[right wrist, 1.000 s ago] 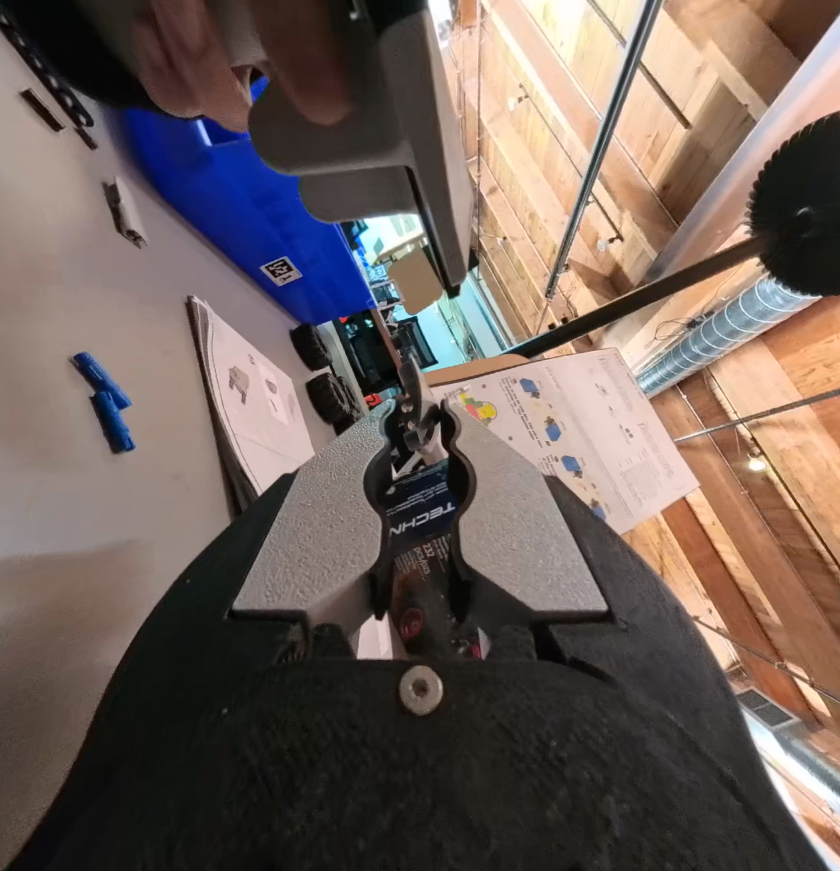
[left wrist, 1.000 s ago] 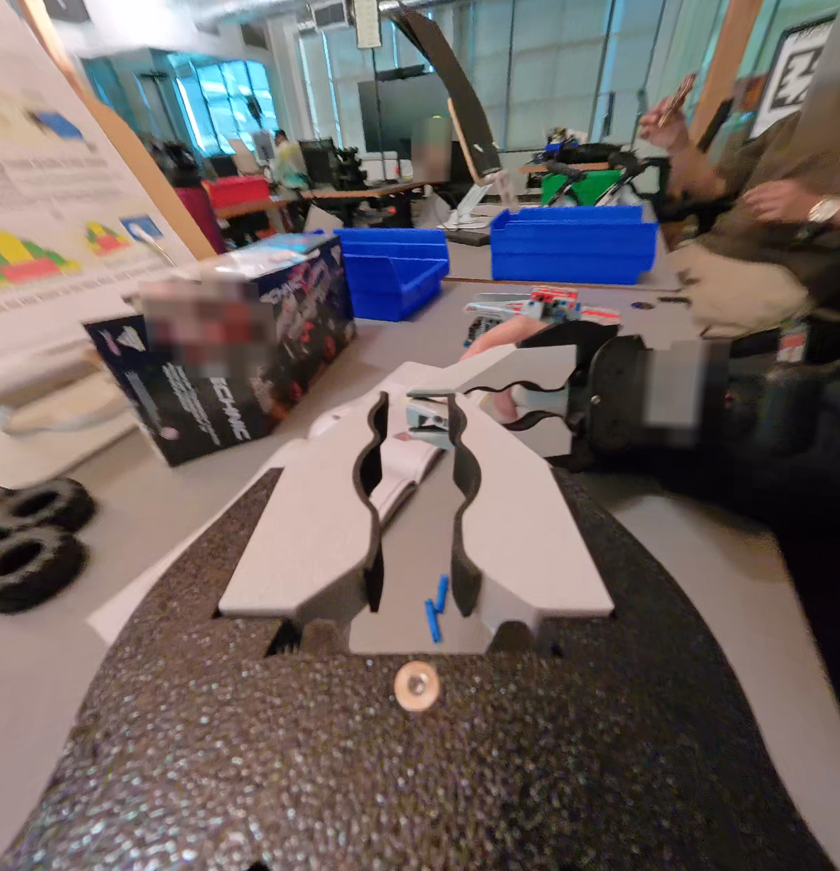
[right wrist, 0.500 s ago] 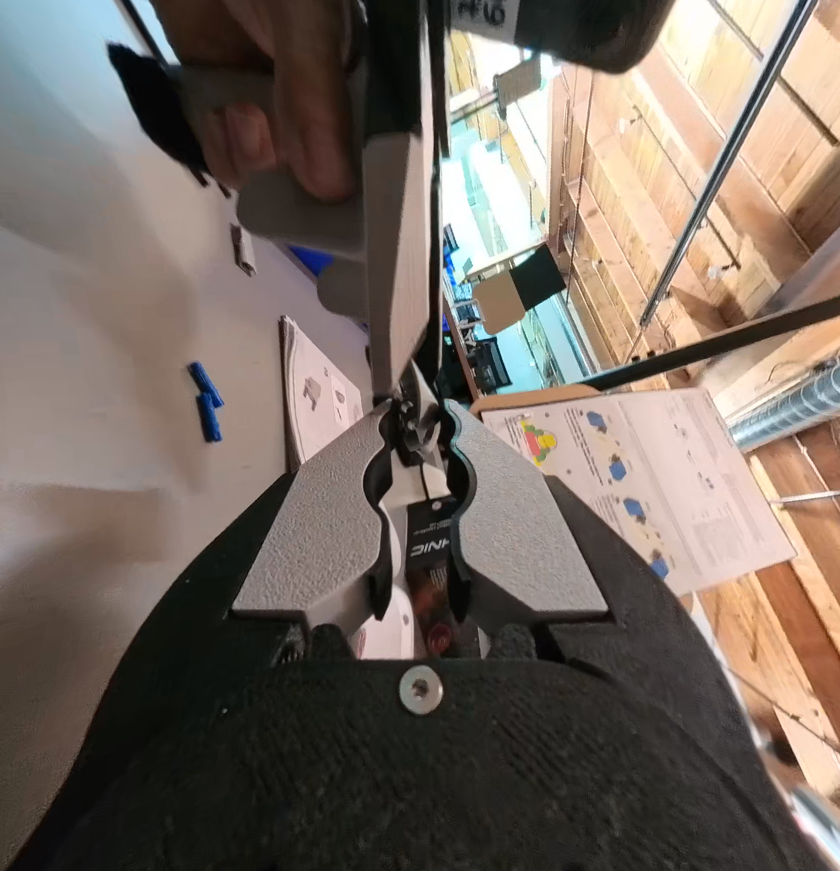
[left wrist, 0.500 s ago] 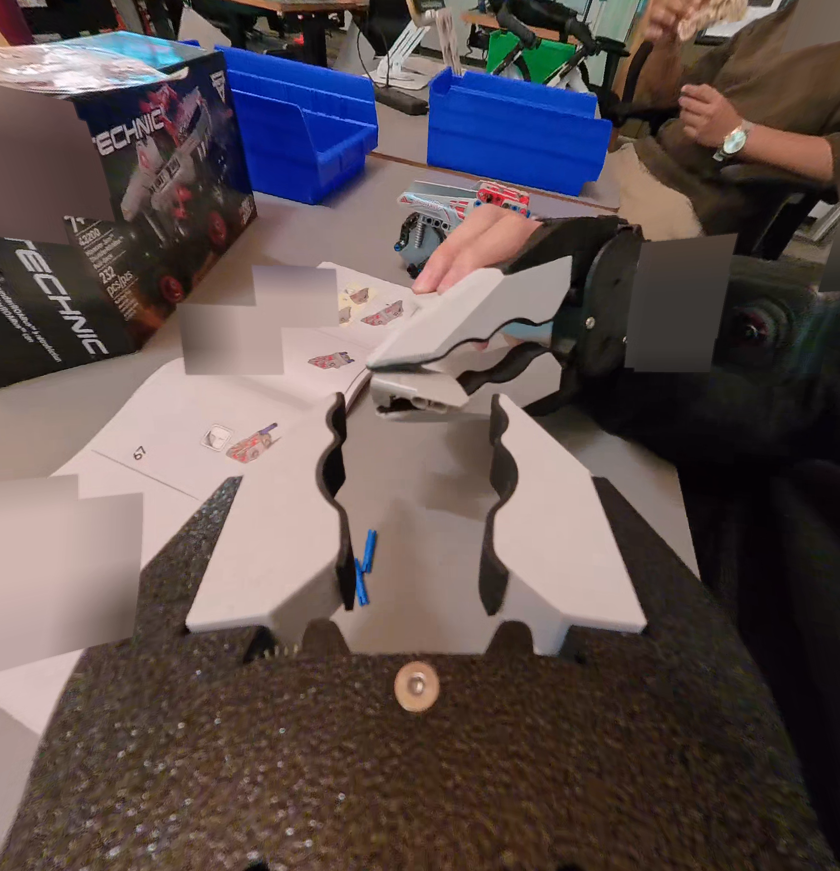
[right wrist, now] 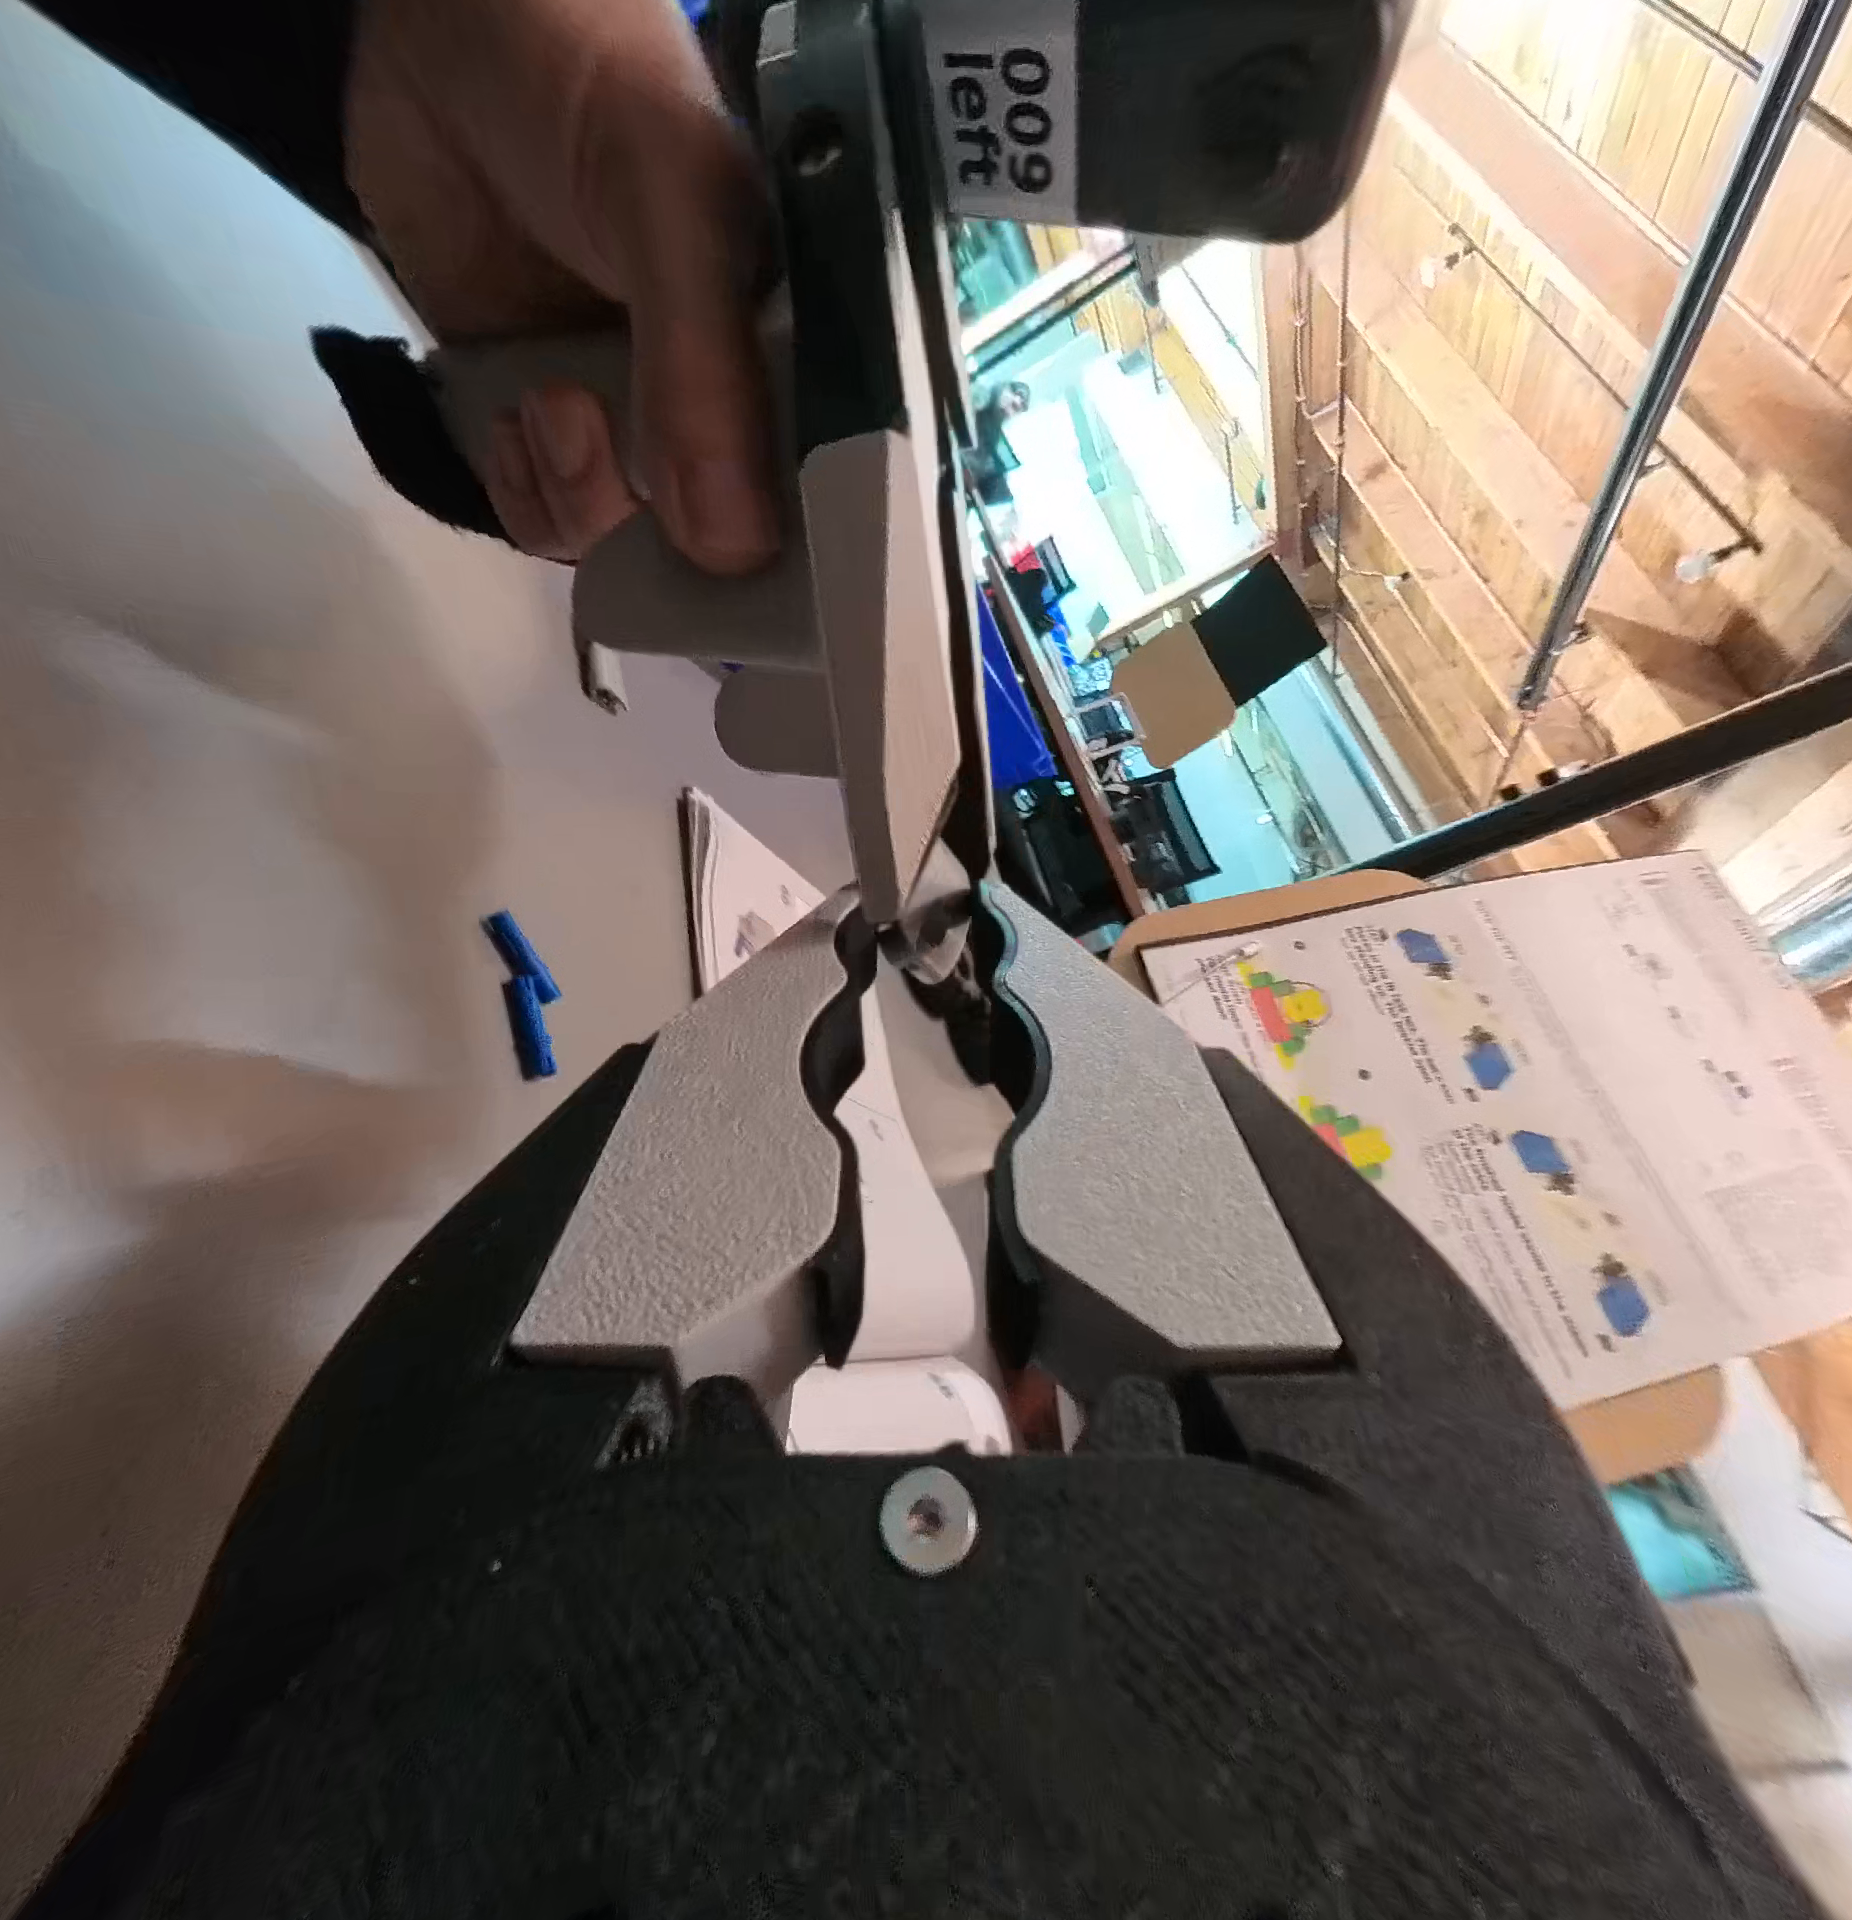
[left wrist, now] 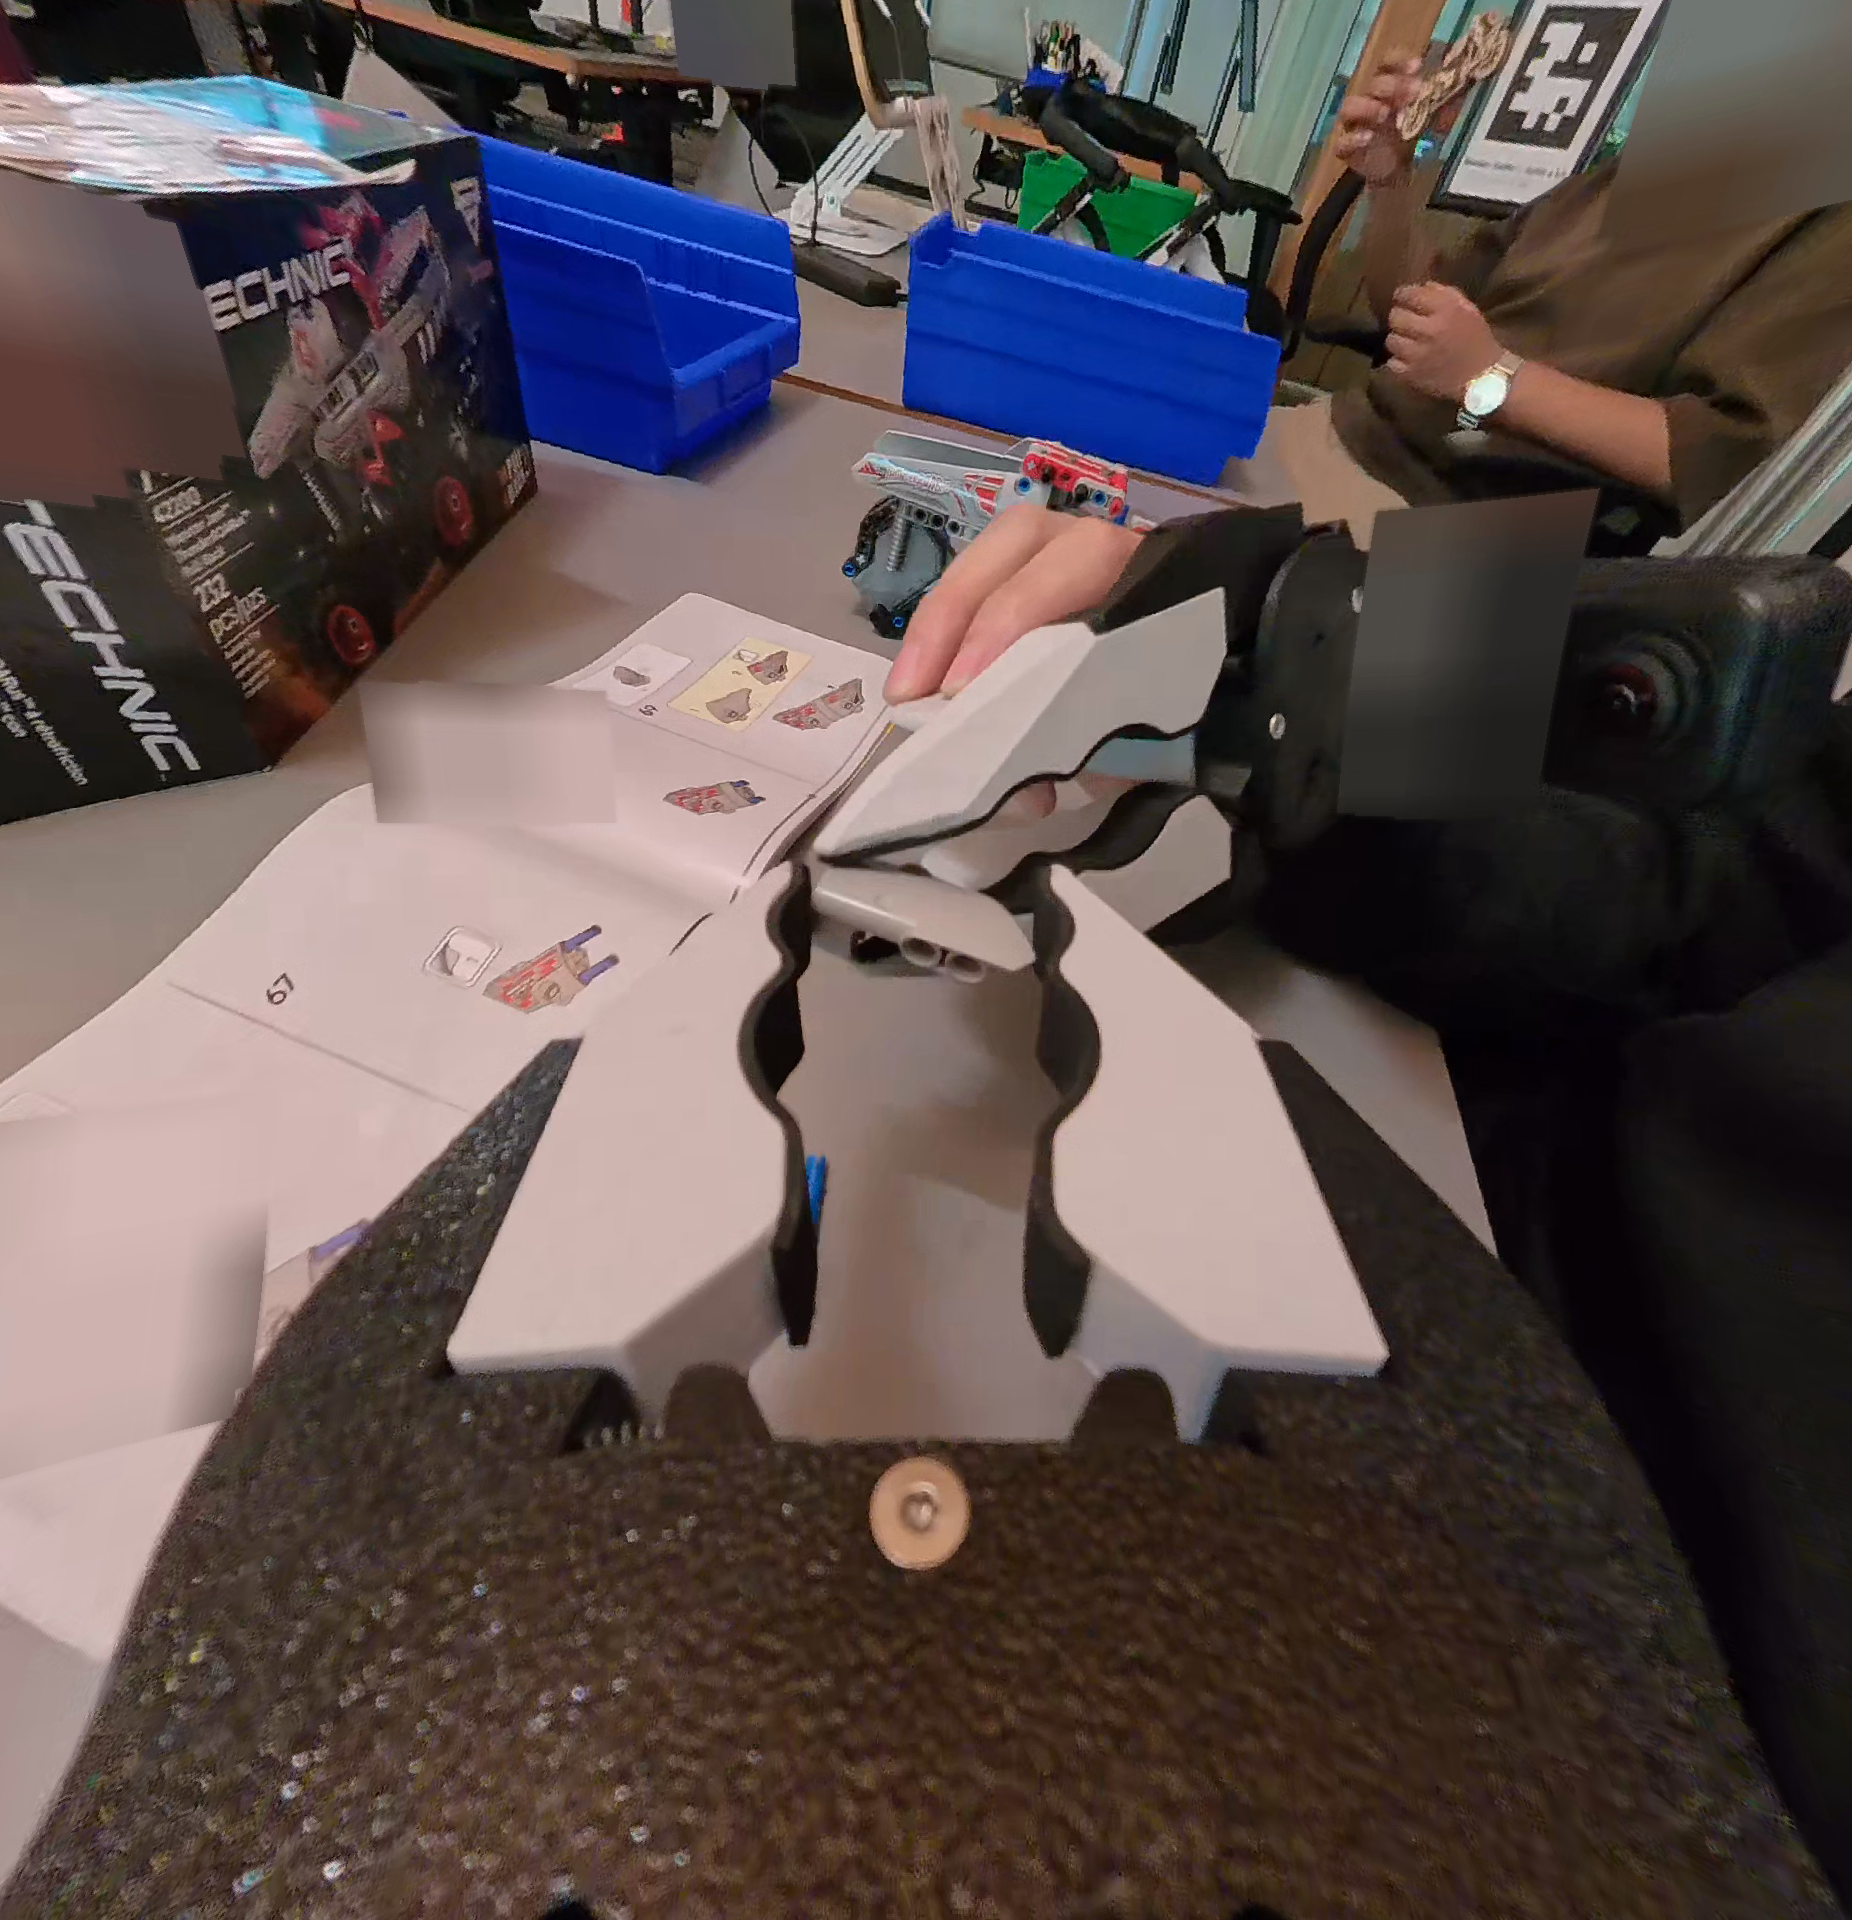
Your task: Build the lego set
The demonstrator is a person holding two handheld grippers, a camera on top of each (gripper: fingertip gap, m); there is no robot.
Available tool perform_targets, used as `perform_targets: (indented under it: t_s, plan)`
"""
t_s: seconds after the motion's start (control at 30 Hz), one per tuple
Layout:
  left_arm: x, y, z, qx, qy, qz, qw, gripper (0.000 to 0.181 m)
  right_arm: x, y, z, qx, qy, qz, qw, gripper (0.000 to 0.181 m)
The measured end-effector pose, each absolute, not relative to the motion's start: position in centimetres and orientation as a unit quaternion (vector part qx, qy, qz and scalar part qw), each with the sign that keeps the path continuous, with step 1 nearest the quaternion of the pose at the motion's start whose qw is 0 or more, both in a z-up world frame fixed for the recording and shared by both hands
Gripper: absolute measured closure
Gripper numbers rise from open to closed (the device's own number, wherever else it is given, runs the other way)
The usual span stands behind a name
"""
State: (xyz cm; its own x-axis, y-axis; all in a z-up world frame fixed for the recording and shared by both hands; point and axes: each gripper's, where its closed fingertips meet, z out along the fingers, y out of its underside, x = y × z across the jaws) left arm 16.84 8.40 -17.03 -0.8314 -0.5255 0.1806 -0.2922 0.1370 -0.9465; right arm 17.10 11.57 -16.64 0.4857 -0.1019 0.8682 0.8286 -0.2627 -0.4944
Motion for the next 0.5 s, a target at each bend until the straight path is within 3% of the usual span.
perform_targets:
  t_s: [0.17, 0.27, 0.4, 0.5]
  plan:
    - [16.9, 9.8, -16.7, -0.273, 0.739, -0.605, 0.119, 0.141, 17.0, 11.2, -16.7, -0.688, -0.245, -0.376, 0.571, 0.166]
    - [16.8, 10.1, -16.4, -0.253, 0.736, -0.614, 0.134, 0.141, 16.9, 10.5, -17.9, -0.730, -0.220, -0.291, 0.578, 0.156]
    - [16.4, 9.7, -16.3, -0.211, 0.747, -0.610, 0.160, 0.141, 17.0, 9.4, -16.1, -0.735, -0.087, -0.087, 0.667, 0.135]
    - [16.2, 9.2, -16.1, -0.175, 0.760, -0.592, 0.201, 0.141, 16.2, 8.8, -13.9, -0.688, -0.010, 0.115, 0.716, 0.158]
